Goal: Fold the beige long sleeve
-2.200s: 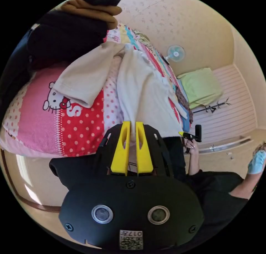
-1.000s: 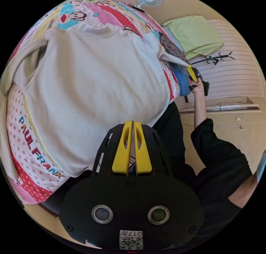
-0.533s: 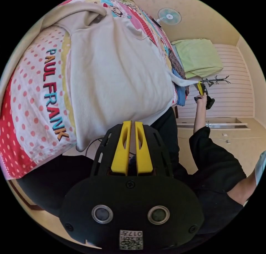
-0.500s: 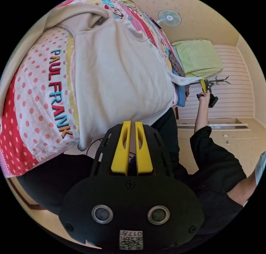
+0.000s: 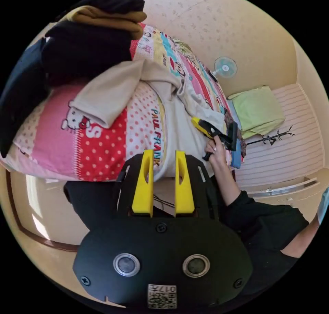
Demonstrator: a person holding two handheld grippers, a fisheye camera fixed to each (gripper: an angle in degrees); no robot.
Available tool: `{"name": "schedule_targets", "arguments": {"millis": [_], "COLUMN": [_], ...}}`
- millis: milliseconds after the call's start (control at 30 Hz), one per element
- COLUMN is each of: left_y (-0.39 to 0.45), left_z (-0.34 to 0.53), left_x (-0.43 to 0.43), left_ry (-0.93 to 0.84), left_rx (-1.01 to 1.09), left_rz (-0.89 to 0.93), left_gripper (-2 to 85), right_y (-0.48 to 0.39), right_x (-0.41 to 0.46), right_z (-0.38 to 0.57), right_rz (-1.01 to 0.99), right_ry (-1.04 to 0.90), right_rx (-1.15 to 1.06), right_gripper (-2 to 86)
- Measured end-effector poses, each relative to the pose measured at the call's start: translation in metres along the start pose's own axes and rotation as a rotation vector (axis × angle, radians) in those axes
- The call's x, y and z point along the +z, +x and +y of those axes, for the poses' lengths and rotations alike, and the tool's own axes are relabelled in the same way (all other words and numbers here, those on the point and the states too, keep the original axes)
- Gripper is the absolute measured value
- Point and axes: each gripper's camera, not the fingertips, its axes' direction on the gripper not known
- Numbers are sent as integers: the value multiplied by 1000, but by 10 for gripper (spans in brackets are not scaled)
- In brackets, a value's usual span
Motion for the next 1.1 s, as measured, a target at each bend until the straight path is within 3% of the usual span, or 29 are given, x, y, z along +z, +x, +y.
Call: {"name": "schedule_targets", "arguments": {"millis": [167, 267, 333, 400, 600, 767, 867, 967, 1100], "left_y": [-13, -51, -55, -35, -14, -97, -186, -207, -217], "left_z": [-58, -91, -94, -101, -61, -26, 4, 37, 50], "left_x": [-26, 19, 29, 17, -143, -258, -267, -258, -229], "left_ry": [84, -26, 7, -61, 169, 355, 334, 418, 370], "left_rx": [-52, -190, -190, -100, -55, -317, -609, -590, -617], "left_rz": [-282, -404, -457, -491, -148, -275, -147, 61, 82], "left_gripper": [131, 142, 131, 57, 50, 57, 68, 76, 135], "right_y": [5, 22, 38, 59, 79, 93, 101, 107, 116], "right_x": [-6, -13, -19, -24, -26, -28, -30, -32, -34], "right_z": [29, 46, 52, 55, 53, 50, 49, 48, 47], "right_rz": [95, 0, -97, -219, -252, -271, -279, -288, -291], "right_ry": [-96, -51, -29, -11, -12, -7, -6, -6, -3], "right_rx": [-160, -216, -207, -182, -149, -137, -132, -132, -132], "right_gripper": [21, 19, 17, 13, 7, 6, 6, 6, 6]}}
